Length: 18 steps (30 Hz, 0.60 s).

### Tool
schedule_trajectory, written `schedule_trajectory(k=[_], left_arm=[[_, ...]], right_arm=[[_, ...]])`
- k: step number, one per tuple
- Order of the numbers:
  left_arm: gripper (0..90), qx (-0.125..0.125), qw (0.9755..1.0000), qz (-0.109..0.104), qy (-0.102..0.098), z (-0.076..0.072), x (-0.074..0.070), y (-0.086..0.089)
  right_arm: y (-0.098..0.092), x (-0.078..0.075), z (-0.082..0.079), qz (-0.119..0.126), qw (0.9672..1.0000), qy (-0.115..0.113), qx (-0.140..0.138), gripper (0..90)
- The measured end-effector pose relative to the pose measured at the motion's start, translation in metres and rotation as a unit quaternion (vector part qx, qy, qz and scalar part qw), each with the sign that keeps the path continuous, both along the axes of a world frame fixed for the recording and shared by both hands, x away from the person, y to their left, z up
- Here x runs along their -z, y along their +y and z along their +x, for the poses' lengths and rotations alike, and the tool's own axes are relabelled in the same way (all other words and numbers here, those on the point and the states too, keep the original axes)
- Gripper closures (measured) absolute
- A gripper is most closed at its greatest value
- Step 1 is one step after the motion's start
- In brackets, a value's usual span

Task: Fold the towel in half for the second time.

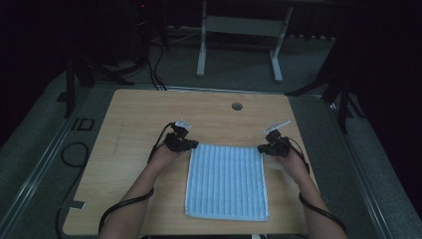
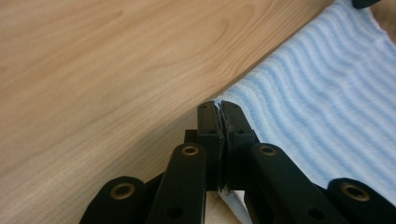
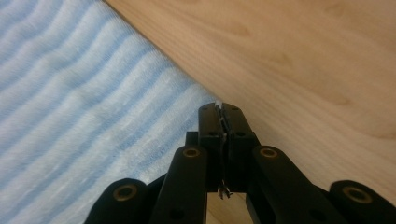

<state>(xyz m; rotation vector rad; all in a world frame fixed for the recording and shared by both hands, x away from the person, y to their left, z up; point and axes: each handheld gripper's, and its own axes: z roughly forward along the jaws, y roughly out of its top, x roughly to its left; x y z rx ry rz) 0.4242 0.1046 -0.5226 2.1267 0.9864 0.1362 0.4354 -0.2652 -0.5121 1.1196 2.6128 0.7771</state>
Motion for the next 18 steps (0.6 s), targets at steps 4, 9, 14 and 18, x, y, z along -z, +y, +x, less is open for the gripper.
schedule_trajectory(k=[4, 9, 14, 18], left_arm=[[87.6, -0.001, 0.9996, -0.019, -0.021, -0.005, -0.017, 0.005], [87.5, 0.007, 0.9989, -0.027, -0.038, -0.016, -0.036, 0.012], [87.4, 0.018, 0.9978, -0.038, -0.052, -0.035, -0.052, 0.019], [87.4, 0.030, 0.9962, -0.047, -0.068, -0.060, -0.065, 0.024]], right_arm=[[-0.004, -0.018, -0.003, 0.010, 0.9998, -0.019, -0.002, 87.9], [-0.009, -0.044, -0.011, 0.036, 0.9985, -0.040, -0.006, 87.8], [-0.008, -0.064, -0.032, 0.037, 0.9965, -0.068, -0.032, 87.8], [-0.008, -0.072, -0.054, 0.034, 0.9943, -0.088, -0.050, 87.8]])
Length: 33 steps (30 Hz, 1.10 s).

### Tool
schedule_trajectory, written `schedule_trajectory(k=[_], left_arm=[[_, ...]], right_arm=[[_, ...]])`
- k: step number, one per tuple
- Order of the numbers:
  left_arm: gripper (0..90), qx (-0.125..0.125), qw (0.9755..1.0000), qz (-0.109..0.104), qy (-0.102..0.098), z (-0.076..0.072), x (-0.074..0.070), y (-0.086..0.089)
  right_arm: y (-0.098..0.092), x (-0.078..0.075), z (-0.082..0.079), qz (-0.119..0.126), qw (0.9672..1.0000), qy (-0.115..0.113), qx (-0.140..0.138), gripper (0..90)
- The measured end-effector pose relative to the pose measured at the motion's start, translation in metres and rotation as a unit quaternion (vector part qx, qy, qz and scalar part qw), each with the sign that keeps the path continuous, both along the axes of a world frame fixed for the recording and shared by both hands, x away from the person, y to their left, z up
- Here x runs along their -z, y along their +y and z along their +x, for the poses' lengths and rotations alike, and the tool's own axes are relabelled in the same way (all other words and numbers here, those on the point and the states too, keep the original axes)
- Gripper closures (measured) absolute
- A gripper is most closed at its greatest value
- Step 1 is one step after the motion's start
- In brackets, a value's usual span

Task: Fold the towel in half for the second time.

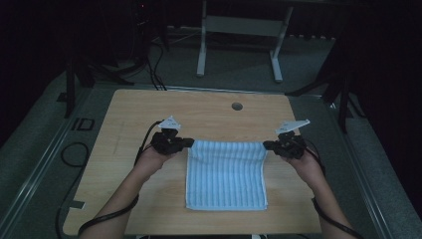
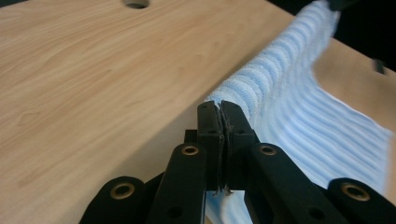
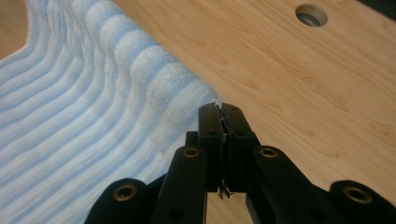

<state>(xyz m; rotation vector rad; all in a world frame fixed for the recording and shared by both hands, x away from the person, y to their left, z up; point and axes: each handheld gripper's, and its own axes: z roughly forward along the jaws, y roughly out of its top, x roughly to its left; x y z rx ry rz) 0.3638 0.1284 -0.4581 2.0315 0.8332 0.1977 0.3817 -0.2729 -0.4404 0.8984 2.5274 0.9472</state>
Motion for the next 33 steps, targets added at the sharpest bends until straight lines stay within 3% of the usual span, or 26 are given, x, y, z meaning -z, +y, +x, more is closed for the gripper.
schedule_trajectory(k=[3, 4, 5, 11, 15, 18, 20, 23, 28, 29, 31, 33], left_arm=[[87.4, 0.008, 0.9999, -0.006, -0.004, -0.013, -0.004, 0.002], [87.4, 0.016, 0.9998, -0.008, -0.005, -0.027, -0.005, 0.004], [87.4, 0.018, 0.9998, -0.007, -0.009, -0.032, -0.005, 0.004], [87.3, 0.031, 0.9994, -0.011, -0.010, -0.068, 0.002, 0.007], [87.3, 0.039, 0.9991, -0.020, 0.002, -0.084, 0.009, 0.007], [87.2, 0.042, 0.9990, -0.012, 0.000, -0.097, 0.017, 0.005], [87.2, 0.052, 0.9986, 0.012, -0.006, -0.106, 0.028, 0.001], [87.1, 0.059, 0.9980, 0.022, 0.007, -0.115, 0.041, -0.002], [87.1, 0.065, 0.9973, 0.019, 0.029, -0.124, 0.057, -0.003], [87.1, 0.059, 0.9977, 0.023, 0.024, -0.126, 0.060, -0.003], [87.1, 0.067, 0.9968, 0.017, 0.040, -0.127, 0.064, -0.002], [86.9, 0.067, 0.9968, 0.020, 0.038, -0.128, 0.066, -0.002]], right_arm=[[-0.001, -0.003, -0.014, 0.007, 0.9999, -0.009, -0.007, 87.8], [-0.002, -0.004, -0.020, 0.006, 0.9998, -0.016, -0.010, 87.8], [-0.004, -0.006, -0.034, 0.016, 0.9995, -0.021, -0.016, 87.8], [-0.010, -0.006, -0.072, 0.027, 0.9986, -0.029, -0.036, 87.7], [-0.011, 0.001, -0.088, 0.029, 0.9984, -0.027, -0.041, 87.6], [-0.014, 0.008, -0.098, 0.035, 0.9984, -0.017, -0.041, 87.6], [-0.016, 0.015, -0.106, 0.038, 0.9984, -0.010, -0.040, 87.7], [-0.018, 0.025, -0.116, 0.047, 0.9981, 0.004, -0.040, 87.6], [-0.018, 0.048, -0.130, 0.040, 0.9977, 0.037, -0.041, 87.5], [-0.018, 0.052, -0.132, 0.039, 0.9974, 0.044, -0.041, 87.5], [-0.020, 0.060, -0.135, 0.043, 0.9968, 0.054, -0.040, 87.5], [-0.020, 0.063, -0.136, 0.042, 0.9966, 0.059, -0.040, 87.4]])
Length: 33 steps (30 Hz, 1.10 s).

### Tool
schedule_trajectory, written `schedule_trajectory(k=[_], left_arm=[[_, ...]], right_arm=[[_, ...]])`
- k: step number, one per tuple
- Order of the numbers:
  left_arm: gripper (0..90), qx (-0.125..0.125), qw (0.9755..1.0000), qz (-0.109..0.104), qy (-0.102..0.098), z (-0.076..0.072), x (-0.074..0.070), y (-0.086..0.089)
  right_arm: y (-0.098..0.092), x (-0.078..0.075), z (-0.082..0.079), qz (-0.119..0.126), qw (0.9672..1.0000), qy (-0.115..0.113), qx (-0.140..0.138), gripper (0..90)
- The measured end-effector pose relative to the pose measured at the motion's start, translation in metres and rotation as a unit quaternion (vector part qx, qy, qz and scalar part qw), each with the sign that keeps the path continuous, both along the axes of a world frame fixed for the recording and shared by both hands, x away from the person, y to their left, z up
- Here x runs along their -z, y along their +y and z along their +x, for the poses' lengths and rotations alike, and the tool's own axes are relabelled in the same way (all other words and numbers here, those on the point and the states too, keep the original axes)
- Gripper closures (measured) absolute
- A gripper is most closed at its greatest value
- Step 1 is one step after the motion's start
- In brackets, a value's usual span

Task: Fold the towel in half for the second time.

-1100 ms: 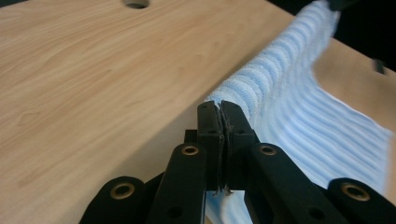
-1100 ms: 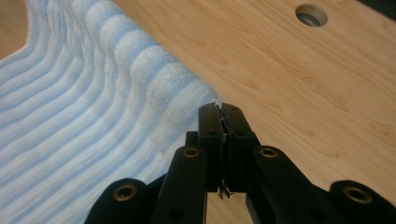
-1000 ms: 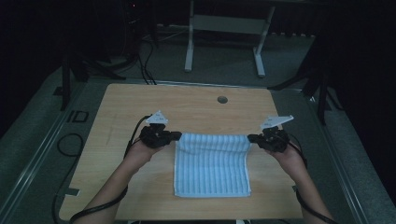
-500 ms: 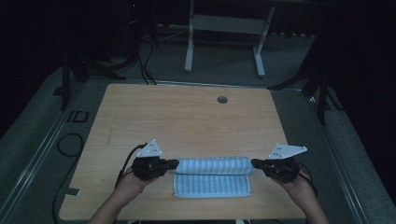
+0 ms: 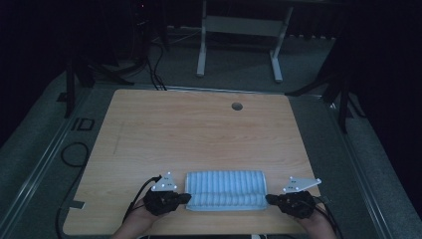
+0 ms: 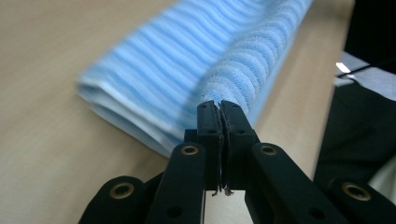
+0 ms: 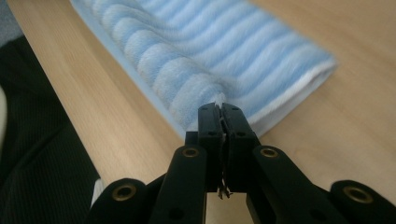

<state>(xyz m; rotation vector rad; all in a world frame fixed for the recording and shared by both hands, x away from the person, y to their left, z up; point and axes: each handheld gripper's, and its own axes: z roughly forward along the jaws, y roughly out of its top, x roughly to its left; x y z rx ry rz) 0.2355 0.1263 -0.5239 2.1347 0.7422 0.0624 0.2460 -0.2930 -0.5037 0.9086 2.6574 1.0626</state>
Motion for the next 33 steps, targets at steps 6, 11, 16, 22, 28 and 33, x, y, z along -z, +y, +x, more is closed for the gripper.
schedule_trajectory(k=[6, 11, 16, 22, 28, 33], left_arm=[[78.0, -0.003, 0.9998, -0.017, 0.005, -0.006, 0.005, 0.003], [62.0, -0.016, 0.9993, -0.034, 0.001, 0.004, -0.009, 0.009], [55.7, 0.003, 0.9996, -0.026, -0.005, 0.010, -0.009, -0.001], [55.6, 0.025, 0.9996, 0.005, 0.007, 0.007, 0.007, -0.016], [53.1, 0.021, 0.9987, 0.041, 0.020, 0.008, 0.020, -0.018], [51.6, 0.023, 0.9979, 0.058, 0.017, 0.005, 0.021, -0.022]], right_arm=[[-0.003, 0.013, -0.008, 0.003, 0.9996, 0.029, 0.004, 76.6], [-0.006, -0.003, -0.004, 0.025, 0.9996, 0.009, 0.009, 69.9], [0.009, -0.010, 0.006, 0.005, 0.9999, -0.014, -0.006, 67.8], [0.022, 0.003, 0.012, -0.004, 0.9997, -0.008, -0.024, 67.4], [0.020, 0.029, 0.013, -0.029, 0.9992, 0.015, -0.023, 62.6], [0.012, 0.031, 0.010, -0.032, 0.9993, 0.006, -0.014, 56.7]])
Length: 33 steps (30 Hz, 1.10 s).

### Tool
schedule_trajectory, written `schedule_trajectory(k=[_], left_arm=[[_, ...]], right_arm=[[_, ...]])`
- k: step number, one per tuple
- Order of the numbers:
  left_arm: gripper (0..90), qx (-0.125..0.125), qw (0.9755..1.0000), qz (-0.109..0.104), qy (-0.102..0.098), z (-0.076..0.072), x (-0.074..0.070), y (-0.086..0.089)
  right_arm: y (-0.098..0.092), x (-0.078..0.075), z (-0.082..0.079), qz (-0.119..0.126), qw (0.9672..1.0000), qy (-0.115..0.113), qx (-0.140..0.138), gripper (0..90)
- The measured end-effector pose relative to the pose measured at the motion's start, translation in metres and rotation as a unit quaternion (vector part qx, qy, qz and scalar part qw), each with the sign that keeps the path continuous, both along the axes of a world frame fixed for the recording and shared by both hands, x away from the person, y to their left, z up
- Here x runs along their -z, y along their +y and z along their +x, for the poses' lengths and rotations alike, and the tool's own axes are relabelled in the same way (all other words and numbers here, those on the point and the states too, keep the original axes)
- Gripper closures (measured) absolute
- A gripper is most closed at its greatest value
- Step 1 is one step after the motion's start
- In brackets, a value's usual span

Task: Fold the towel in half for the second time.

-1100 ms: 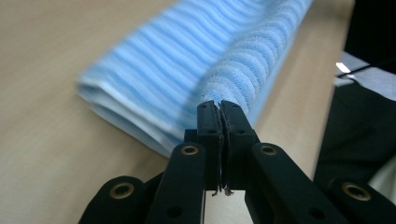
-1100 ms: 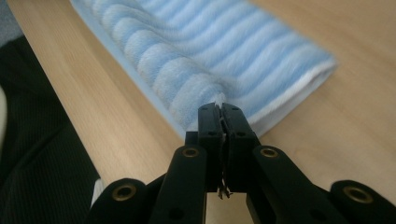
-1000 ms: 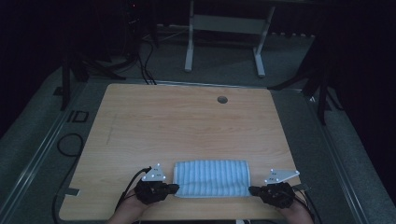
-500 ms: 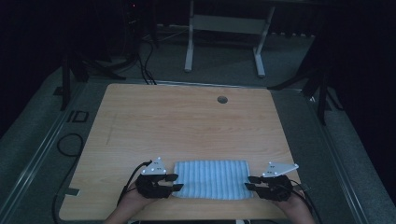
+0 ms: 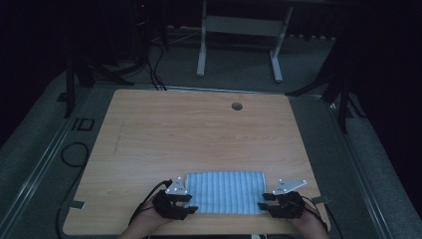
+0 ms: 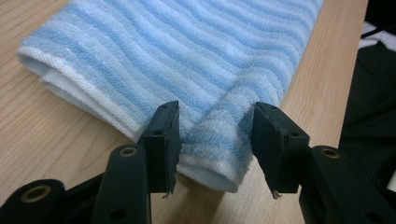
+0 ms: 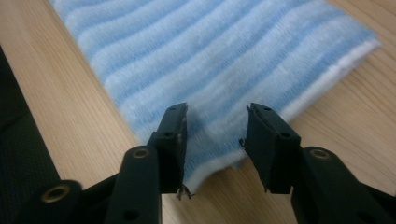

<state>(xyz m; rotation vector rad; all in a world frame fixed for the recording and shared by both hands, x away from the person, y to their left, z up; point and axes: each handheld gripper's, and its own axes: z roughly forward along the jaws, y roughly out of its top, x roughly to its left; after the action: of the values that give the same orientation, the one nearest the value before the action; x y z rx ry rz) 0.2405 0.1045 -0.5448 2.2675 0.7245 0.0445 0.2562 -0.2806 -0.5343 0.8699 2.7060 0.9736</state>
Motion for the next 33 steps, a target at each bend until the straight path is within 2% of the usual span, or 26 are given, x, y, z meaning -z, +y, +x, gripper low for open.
schedule_trajectory(k=[3, 5, 7, 8, 9, 11, 13, 16, 19, 21, 23, 24, 28, 33], left_arm=[[47.9, 0.010, 0.9999, -0.004, 0.002, -0.002, -0.002, -0.001], [45.6, 0.009, 0.9991, -0.039, 0.012, -0.001, -0.009, 0.002], [45.6, 0.000, 0.9971, -0.074, 0.014, 0.002, -0.019, 0.005], [45.6, -0.004, 0.9969, -0.078, 0.003, 0.003, -0.023, 0.005], [45.7, -0.008, 0.9975, -0.069, -0.009, 0.006, -0.027, 0.002], [45.8, -0.013, 0.9981, -0.059, -0.012, 0.009, -0.026, -0.002], [45.8, -0.007, 0.9985, -0.054, -0.003, 0.014, -0.022, -0.008], [45.6, 0.003, 0.9992, -0.040, 0.007, 0.016, -0.012, -0.015], [44.5, 0.013, 0.9997, -0.019, 0.006, 0.014, -0.004, -0.019], [43.7, 0.010, 0.9998, -0.017, 0.004, 0.014, -0.002, -0.019], [44.2, 0.008, 0.9998, -0.016, 0.006, 0.015, 0.001, -0.017], [44.7, 0.007, 0.9998, -0.017, 0.006, 0.016, 0.001, -0.017], [45.0, 0.010, 0.9998, -0.017, 0.008, 0.020, 0.002, -0.014], [46.5, -0.002, 0.9996, -0.025, 0.009, 0.028, 0.003, -0.009]], right_arm=[[-0.002, 0.000, 0.000, -0.006, 1.0000, 0.003, 0.005, 55.6], [-0.003, -0.004, -0.001, -0.004, 1.0000, -0.002, 0.005, 56.7], [-0.003, -0.012, -0.001, 0.005, 0.9999, -0.008, 0.005, 58.0], [-0.003, -0.017, -0.001, 0.013, 0.9998, -0.012, 0.004, 58.1], [-0.001, -0.021, 0.000, 0.021, 0.9996, -0.018, 0.002, 58.1], [0.004, -0.028, 0.002, 0.023, 0.9994, -0.027, -0.001, 58.1], [0.009, -0.029, 0.005, 0.018, 0.9993, -0.033, -0.004, 58.0], [0.016, -0.024, 0.010, 0.010, 0.9995, -0.029, -0.011, 57.3], [0.020, -0.014, 0.012, 0.003, 0.9996, -0.024, -0.013, 53.7], [0.020, -0.010, 0.013, 0.002, 0.9997, -0.019, -0.012, 53.4], [0.021, 0.002, 0.014, -0.006, 0.9999, -0.012, -0.011, 53.2], [0.021, 0.003, 0.015, 0.001, 0.9999, -0.013, -0.011, 53.4], [0.022, 0.003, 0.017, -0.001, 0.9999, -0.012, -0.013, 53.2], [0.026, 0.004, 0.028, 0.000, 0.9998, -0.011, -0.014, 53.3]])
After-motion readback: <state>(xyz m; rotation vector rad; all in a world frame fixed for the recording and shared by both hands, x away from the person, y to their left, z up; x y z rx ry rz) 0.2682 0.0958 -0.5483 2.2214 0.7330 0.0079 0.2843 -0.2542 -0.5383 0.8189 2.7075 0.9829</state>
